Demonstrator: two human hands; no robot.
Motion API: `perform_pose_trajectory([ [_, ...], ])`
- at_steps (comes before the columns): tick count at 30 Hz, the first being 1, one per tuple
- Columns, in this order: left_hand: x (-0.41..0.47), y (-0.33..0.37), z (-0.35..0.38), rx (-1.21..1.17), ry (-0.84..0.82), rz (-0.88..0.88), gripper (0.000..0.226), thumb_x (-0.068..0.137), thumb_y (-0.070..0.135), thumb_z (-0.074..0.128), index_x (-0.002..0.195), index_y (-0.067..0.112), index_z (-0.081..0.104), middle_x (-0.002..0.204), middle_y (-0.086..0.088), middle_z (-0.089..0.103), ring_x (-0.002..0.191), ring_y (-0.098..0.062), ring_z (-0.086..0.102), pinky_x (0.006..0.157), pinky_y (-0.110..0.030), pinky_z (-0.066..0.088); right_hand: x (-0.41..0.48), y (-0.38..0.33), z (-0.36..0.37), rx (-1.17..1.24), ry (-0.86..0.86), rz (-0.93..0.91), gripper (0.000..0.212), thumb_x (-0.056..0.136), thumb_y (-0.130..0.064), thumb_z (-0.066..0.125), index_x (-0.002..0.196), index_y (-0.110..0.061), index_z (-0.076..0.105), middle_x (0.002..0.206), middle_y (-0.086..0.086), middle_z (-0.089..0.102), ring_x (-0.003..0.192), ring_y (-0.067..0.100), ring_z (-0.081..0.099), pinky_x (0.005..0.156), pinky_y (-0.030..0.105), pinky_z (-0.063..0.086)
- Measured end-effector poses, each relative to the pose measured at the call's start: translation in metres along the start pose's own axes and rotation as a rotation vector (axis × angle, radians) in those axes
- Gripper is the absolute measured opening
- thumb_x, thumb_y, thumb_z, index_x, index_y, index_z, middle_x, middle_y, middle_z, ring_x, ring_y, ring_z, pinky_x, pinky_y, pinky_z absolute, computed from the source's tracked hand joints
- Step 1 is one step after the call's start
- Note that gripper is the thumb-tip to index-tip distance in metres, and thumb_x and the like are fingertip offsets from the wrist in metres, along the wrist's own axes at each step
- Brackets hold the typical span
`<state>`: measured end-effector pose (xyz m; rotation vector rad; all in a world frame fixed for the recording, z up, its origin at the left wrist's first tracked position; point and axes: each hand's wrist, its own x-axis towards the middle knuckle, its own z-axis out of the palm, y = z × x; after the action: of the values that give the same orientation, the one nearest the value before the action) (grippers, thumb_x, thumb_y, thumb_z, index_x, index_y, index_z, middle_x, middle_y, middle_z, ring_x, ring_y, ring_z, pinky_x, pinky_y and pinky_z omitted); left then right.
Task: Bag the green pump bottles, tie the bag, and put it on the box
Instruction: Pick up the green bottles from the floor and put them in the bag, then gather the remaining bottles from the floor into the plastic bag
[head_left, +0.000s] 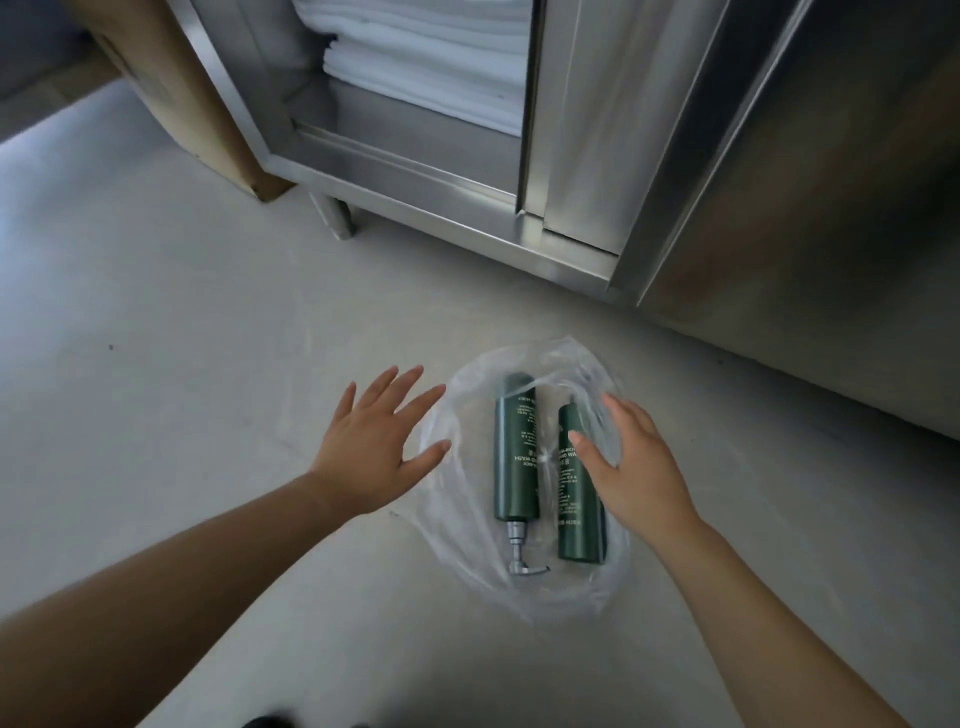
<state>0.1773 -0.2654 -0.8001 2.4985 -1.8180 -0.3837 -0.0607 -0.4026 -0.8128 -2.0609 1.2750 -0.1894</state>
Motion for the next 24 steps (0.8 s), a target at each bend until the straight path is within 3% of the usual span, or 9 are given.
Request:
perform_pose_trajectory([
  [5, -0.049, 0.003, -0.129, -0.041, -0.065, -0.054, 0.076, 0.077, 0.073, 0.013, 0.144, 0.038, 0.017, 0.157, 0.005, 0.014, 0.145, -0.019, 0.007, 0.116, -0.050, 0.009, -0.048, -0.104, -0.076, -0.071, -0.142, -0.057, 0.068, 0.088, -0.052, 0.047, 0.145, -0.023, 0.025, 0.154, -0.001, 0.025, 0.140, 0.016, 0.024, 0.113, 0.031, 0.025],
  [9, -0.091, 0.015, -0.279, -0.084, -0.055, -0.058, 0.074, 0.077, 0.073, 0.018, 0.143, 0.039, 0.020, 0.154, 0.004, 0.024, 0.143, -0.020, 0.019, 0.114, -0.050, 0.016, -0.090, -0.220, -0.177, -0.148, -0.228, -0.106, 0.069, 0.089, -0.051, 0.047, 0.146, -0.021, 0.022, 0.155, -0.003, 0.021, 0.141, 0.015, 0.020, 0.112, 0.028, 0.021],
  [13, -0.135, 0.029, -0.444, -0.111, 0.024, -0.023, 0.071, 0.079, 0.071, 0.025, 0.141, 0.036, 0.029, 0.149, 0.001, 0.035, 0.137, -0.023, 0.032, 0.110, -0.053, 0.025, -0.132, -0.346, -0.287, -0.148, -0.211, -0.189, 0.070, 0.087, -0.052, 0.051, 0.144, -0.019, 0.026, 0.152, -0.002, 0.027, 0.139, 0.016, 0.025, 0.113, 0.029, 0.024],
  [17, -0.179, 0.044, -0.580, -0.130, 0.056, -0.001, 0.072, 0.078, 0.071, 0.026, 0.141, 0.036, 0.029, 0.149, 0.001, 0.034, 0.137, -0.022, 0.031, 0.110, -0.053, 0.024, -0.178, -0.452, -0.375, -0.149, -0.208, -0.261, 0.071, 0.085, -0.052, 0.053, 0.143, -0.019, 0.029, 0.150, -0.003, 0.030, 0.138, 0.017, 0.027, 0.113, 0.029, 0.022],
  [21, -0.212, 0.058, -0.667, -0.124, 0.081, 0.003, 0.073, 0.077, 0.071, 0.027, 0.141, 0.036, 0.029, 0.147, 0.000, 0.037, 0.136, -0.021, 0.032, 0.108, -0.054, 0.025, -0.223, -0.514, -0.428, -0.160, -0.186, -0.328, 0.072, 0.084, -0.054, 0.054, 0.142, -0.019, 0.031, 0.150, -0.001, 0.032, 0.138, 0.019, 0.028, 0.113, 0.036, 0.026],
  [24, -0.217, 0.065, -0.699, -0.114, 0.087, 0.004, 0.072, 0.077, 0.072, 0.026, 0.141, 0.037, 0.026, 0.148, 0.001, 0.035, 0.137, -0.021, 0.031, 0.109, -0.054, 0.025, -0.233, -0.536, -0.450, -0.133, -0.167, -0.330, 0.072, 0.085, -0.054, 0.053, 0.144, -0.021, 0.028, 0.151, -0.002, 0.028, 0.139, 0.017, 0.024, 0.114, 0.032, 0.023],
])
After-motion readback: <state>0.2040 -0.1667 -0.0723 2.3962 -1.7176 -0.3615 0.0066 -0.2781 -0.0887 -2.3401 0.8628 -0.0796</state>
